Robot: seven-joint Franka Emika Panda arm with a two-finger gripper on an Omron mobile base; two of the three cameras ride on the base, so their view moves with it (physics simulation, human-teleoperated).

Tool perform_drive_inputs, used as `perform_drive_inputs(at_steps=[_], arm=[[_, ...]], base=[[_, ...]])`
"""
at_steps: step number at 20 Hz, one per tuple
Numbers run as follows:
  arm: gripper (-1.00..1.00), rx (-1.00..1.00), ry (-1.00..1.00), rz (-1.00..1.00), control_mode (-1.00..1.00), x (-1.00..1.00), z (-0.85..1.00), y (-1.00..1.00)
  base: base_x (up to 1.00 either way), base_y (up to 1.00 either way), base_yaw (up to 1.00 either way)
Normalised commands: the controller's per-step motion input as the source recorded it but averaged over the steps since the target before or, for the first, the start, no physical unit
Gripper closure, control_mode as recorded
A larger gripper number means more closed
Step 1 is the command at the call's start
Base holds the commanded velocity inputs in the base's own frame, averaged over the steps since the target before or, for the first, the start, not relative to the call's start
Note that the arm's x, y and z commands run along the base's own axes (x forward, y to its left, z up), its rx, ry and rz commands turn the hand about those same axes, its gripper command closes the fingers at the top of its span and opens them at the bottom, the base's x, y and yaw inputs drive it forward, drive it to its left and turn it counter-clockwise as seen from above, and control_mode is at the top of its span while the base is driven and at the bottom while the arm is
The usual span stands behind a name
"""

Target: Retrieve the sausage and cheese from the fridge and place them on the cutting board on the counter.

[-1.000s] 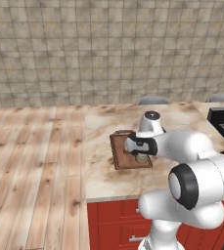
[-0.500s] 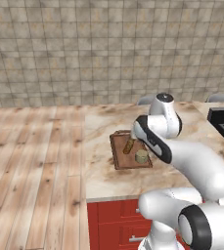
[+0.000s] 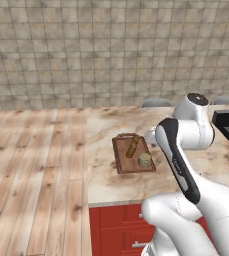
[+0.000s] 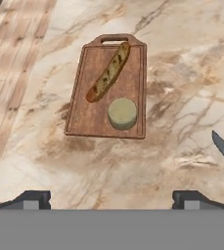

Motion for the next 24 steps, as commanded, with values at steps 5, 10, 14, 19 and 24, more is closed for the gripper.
perform_drive_inputs(at_steps=[5, 10, 14, 19, 24], arm=[[-1.0, -0.08, -0.24, 0.0, -1.0, -0.75, 0.58, 0.0], [-1.0, -0.1, -0.02, -0.05, -1.0, -0.88, 0.71, -0.02], [-1.0, -0.06, 0.0, 0.0, -1.0, -0.66, 0.83, -0.13], [-1.0, 0.0, 0.0, 0.01, -1.0, -0.43, 0.83, -0.05], [-1.0, 0.0, 0.0, 0.0, -1.0, -0.62, 0.22, 0.0]], base=[[0.0, 0.0, 0.0], [0.0, 0.0, 0.0], [0.0, 0.0, 0.0], [0.0, 0.0, 0.0], [0.0, 0.0, 0.0]])
